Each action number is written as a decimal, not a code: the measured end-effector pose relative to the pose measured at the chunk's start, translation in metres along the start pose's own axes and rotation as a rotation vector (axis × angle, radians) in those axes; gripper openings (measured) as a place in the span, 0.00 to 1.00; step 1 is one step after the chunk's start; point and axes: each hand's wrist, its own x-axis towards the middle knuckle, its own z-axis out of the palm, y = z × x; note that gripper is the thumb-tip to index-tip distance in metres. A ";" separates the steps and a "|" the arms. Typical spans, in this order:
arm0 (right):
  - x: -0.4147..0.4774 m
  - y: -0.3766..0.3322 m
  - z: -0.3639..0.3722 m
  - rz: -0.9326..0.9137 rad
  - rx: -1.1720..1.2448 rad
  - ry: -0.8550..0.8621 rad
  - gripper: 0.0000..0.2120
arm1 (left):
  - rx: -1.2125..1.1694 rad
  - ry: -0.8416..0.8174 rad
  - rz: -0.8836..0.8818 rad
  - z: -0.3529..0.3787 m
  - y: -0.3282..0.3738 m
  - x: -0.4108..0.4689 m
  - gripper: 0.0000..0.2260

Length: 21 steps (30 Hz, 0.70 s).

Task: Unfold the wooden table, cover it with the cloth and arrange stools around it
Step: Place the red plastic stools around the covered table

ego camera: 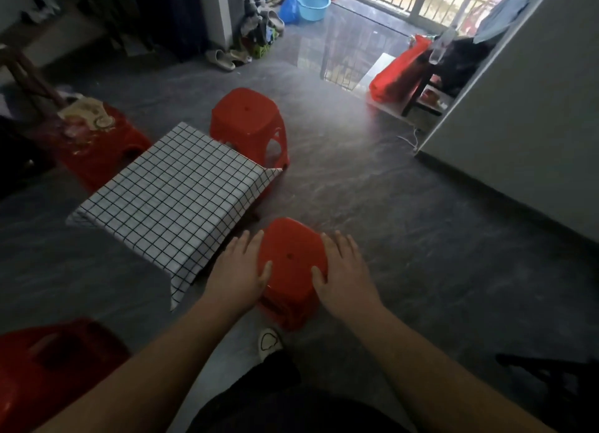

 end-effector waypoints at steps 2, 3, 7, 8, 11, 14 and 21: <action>0.025 0.004 -0.007 -0.033 -0.038 -0.030 0.32 | -0.029 0.001 -0.052 -0.005 -0.003 0.017 0.31; 0.036 0.004 -0.011 -0.048 -0.050 -0.043 0.32 | -0.039 0.007 -0.081 -0.007 -0.004 0.022 0.31; 0.085 0.000 -0.021 -0.159 -0.070 -0.108 0.32 | -0.064 0.026 -0.203 -0.007 -0.007 0.036 0.31; 0.097 -0.001 -0.020 -0.200 -0.085 -0.122 0.32 | -0.074 0.029 -0.235 -0.005 -0.008 0.039 0.31; 0.130 0.002 -0.022 -0.298 -0.114 -0.192 0.32 | -0.108 0.068 -0.338 0.002 -0.001 0.046 0.31; 0.166 0.014 -0.028 -0.363 -0.095 -0.256 0.31 | -0.137 0.143 -0.477 0.012 0.014 0.049 0.30; 0.239 0.074 -0.017 -0.622 -0.191 -0.459 0.30 | -0.379 0.326 -0.856 0.072 0.073 0.061 0.29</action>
